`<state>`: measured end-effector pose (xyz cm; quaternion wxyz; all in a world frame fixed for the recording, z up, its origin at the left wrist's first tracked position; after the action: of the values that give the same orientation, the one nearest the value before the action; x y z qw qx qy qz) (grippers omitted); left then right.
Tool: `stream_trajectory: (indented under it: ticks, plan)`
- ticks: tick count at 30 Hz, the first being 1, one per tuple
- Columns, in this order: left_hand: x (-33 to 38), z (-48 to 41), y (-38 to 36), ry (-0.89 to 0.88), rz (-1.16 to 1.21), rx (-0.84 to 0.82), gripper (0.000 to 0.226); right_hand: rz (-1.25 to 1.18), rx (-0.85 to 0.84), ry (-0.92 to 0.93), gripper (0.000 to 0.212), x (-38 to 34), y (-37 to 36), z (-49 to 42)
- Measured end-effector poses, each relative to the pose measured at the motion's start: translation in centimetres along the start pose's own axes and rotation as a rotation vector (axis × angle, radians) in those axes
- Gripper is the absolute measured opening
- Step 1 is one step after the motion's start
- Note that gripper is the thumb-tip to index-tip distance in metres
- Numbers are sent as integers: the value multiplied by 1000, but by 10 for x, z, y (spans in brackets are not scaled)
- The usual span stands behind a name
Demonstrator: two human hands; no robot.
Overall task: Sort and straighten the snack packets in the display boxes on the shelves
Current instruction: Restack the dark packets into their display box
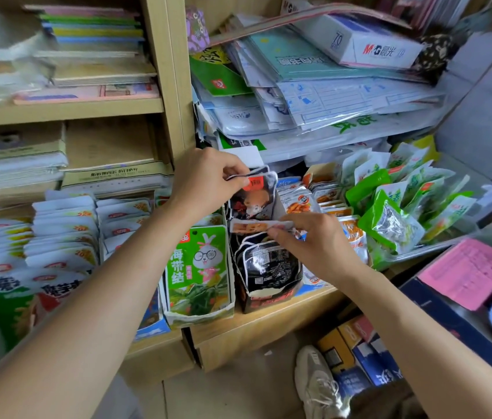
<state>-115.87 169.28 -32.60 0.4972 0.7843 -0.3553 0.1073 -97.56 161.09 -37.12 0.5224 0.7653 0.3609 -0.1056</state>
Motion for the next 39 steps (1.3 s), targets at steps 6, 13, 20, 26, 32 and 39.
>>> stream_trajectory:
  ticks: [6,13,20,26,32,39]
  plan:
    - [-13,-5,-11,66,93,-161,14,99,196,-36,25,11,18,-34]
    - [-9,7,-14,53,251,-238,53,173,111,-92,40,28,1,-72]
    - [-8,5,-4,74,59,-35,28,14,181,-215,25,26,10,-64]
    - [-19,-6,-14,192,23,-114,27,-112,96,-266,33,15,8,-27]
    - [-36,-10,-19,304,301,-141,20,-55,2,-178,32,11,-3,-31]
    - [-31,-8,-17,214,265,-144,32,-273,122,-267,15,34,47,-27]
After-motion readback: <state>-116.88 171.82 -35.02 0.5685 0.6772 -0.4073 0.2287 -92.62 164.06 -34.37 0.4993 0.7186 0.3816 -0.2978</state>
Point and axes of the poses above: each hand's wrist, its own z-axis away from the middle knuckle, its own y-axis out of the back of the hand, x = y × z, the point moved 8 cm from there along -z, towards the middle knuckle, and after that the axes turned 2 degrees about x, right-handed, at the moved point
